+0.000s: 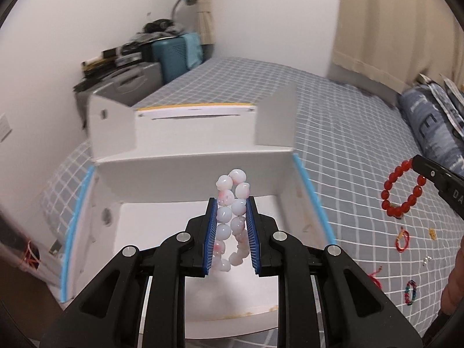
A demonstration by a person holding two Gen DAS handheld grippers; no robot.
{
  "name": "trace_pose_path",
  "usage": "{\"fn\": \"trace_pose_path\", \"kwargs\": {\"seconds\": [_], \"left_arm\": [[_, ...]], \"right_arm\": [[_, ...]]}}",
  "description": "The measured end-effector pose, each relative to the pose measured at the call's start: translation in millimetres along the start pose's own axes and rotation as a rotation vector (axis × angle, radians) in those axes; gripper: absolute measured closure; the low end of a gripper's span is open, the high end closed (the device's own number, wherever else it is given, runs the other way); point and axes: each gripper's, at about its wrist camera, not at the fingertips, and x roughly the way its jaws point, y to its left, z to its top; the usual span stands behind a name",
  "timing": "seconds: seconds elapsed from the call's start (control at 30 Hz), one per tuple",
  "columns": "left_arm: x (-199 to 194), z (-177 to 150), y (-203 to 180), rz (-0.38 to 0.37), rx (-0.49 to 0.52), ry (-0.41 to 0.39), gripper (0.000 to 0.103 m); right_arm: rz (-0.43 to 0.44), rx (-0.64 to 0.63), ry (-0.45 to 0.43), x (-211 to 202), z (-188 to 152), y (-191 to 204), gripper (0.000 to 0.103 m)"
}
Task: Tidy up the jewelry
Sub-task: 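Carry both held bracelets over the open white box, then open the left tool and right tool to drop both bracelets into the box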
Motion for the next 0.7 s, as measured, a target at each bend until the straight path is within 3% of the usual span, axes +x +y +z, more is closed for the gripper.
{"fn": "trace_pose_path", "kwargs": {"seconds": [0.3,0.7], "left_arm": [[-9,0,49,0.059,-0.074,0.0,0.084],[24,-20,86,0.109,-0.12,0.09,0.084]], "right_arm": [[0.092,-0.092,0.004,6,-3,74,0.09],[0.151,-0.168,0.14,59,-37,127,0.09]]}}
